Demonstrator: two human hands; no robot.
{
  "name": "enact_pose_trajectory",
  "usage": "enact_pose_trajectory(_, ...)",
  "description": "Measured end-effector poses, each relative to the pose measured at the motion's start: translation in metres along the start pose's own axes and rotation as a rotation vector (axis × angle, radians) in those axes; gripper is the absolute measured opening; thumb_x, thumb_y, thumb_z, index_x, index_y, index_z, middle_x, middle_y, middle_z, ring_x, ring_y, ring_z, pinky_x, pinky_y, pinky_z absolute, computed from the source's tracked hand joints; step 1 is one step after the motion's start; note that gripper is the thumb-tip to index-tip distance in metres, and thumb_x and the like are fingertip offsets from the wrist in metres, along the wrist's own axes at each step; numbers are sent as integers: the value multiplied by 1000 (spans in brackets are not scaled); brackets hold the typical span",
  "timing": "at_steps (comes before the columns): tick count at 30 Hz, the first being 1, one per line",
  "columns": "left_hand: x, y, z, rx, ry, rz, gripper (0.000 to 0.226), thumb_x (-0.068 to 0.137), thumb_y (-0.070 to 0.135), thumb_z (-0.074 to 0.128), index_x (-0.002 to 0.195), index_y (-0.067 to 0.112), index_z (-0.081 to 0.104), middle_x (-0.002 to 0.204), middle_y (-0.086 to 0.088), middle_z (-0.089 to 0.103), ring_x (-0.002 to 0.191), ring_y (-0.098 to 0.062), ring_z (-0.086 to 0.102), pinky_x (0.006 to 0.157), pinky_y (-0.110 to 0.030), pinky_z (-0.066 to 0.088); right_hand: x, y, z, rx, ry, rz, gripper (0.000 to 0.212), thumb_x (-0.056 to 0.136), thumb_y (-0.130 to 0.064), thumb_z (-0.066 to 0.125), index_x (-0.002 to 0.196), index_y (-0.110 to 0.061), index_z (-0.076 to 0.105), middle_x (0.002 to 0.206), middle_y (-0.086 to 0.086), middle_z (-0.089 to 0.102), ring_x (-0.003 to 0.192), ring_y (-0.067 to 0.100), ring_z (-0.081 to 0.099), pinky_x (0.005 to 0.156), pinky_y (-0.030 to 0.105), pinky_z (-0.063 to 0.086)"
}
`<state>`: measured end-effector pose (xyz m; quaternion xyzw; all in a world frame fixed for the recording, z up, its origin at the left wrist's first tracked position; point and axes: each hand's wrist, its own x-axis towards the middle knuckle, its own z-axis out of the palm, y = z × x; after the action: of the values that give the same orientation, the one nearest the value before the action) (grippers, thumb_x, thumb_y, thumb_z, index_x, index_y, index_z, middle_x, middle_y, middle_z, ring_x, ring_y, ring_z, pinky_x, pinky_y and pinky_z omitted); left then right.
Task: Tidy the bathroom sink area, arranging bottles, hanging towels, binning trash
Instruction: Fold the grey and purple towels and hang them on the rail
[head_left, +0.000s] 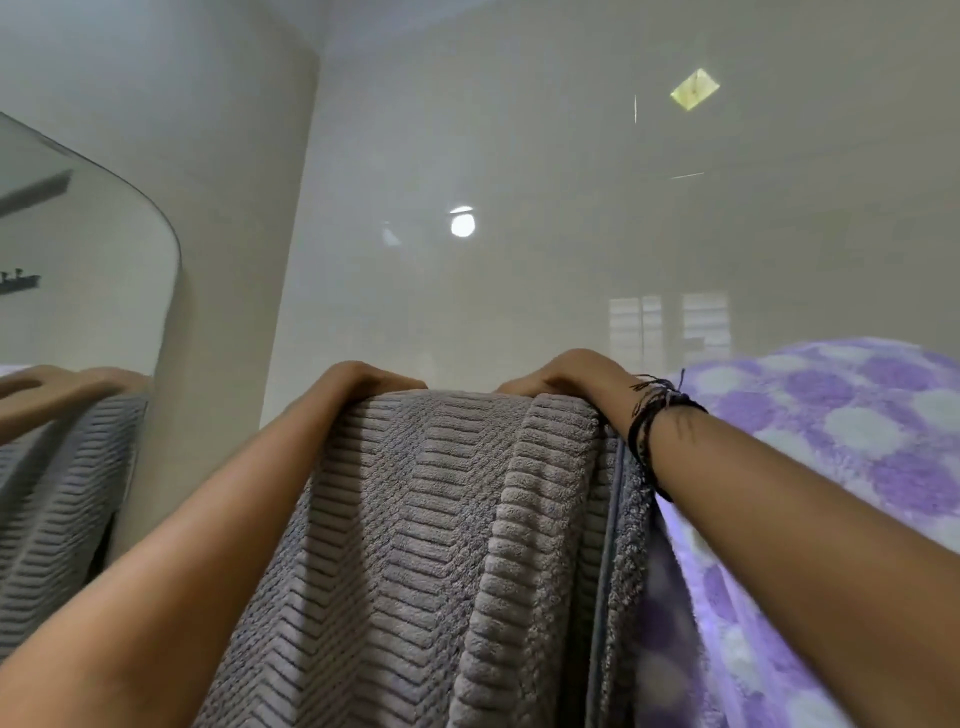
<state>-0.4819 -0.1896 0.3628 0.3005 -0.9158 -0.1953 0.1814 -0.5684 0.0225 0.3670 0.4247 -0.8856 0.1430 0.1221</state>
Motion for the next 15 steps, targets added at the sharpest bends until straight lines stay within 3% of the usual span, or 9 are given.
enact_pose_trajectory(3,2,2,6,76,-24,159,24,96,15,34,90,14,57,120,-15,60,97,-15,50,89,-28,41,16,-4,9,30,-38,-8,46,89,-45,49,117,-9,55,120,6,53,110,24,52,90,29,35)
enact_pose_trajectory(5,2,5,9,16,85,245,29,93,5,39,96,-9,65,118,-25,63,91,-16,51,74,-24,45,21,-10,15,-42,-49,-79,41,92,-36,45,122,-9,55,126,8,55,113,26,53,98,33,40)
enact_pose_trajectory(7,-4,4,14,-98,236,348,29,92,9,49,96,-12,68,106,-28,67,84,-18,54,69,-25,44,18,-16,18,-116,120,-161,34,93,-28,44,113,-5,59,118,13,58,108,30,57,88,34,47)
enact_pose_trajectory(9,-16,-5,21,-283,452,407,31,90,26,55,79,3,74,82,-19,71,73,-22,60,70,-30,47,0,-21,25,-189,452,-234,26,92,-21,43,75,-7,56,82,7,60,73,27,57,56,24,38)
enact_pose_trajectory(11,-32,-17,33,-237,628,384,41,91,43,48,77,13,73,75,-7,70,72,-25,63,72,-33,48,-28,-26,42,-178,682,-244,37,92,-15,39,55,-12,41,57,-1,45,52,18,43,48,24,31)
enact_pose_trajectory(12,-39,-23,41,-138,681,358,49,92,48,43,81,12,73,76,-6,69,73,-26,63,70,-32,45,-40,-28,54,-174,742,-250,37,94,-15,36,58,-13,43,58,-1,45,54,18,44,55,27,39)
enact_pose_trajectory(13,-45,-27,50,-64,730,346,54,93,50,38,84,9,72,79,-8,69,73,-26,62,68,-30,41,-52,-29,67,-190,774,-266,33,95,-17,32,69,-11,51,68,3,54,64,21,51,72,35,45)
enact_pose_trajectory(14,-50,-30,56,-44,774,350,55,95,48,37,86,7,72,83,-11,70,73,-24,59,69,-30,38,-62,-27,78,-223,760,-264,30,96,-20,30,91,-8,57,89,9,61,84,26,56,91,43,41)
enact_pose_trajectory(15,-55,-31,60,-62,820,367,54,96,45,36,86,6,72,85,-13,71,73,-22,56,71,-31,37,-71,-23,85,-259,735,-253,33,96,-22,30,116,-7,52,114,13,59,107,28,52,105,48,30)
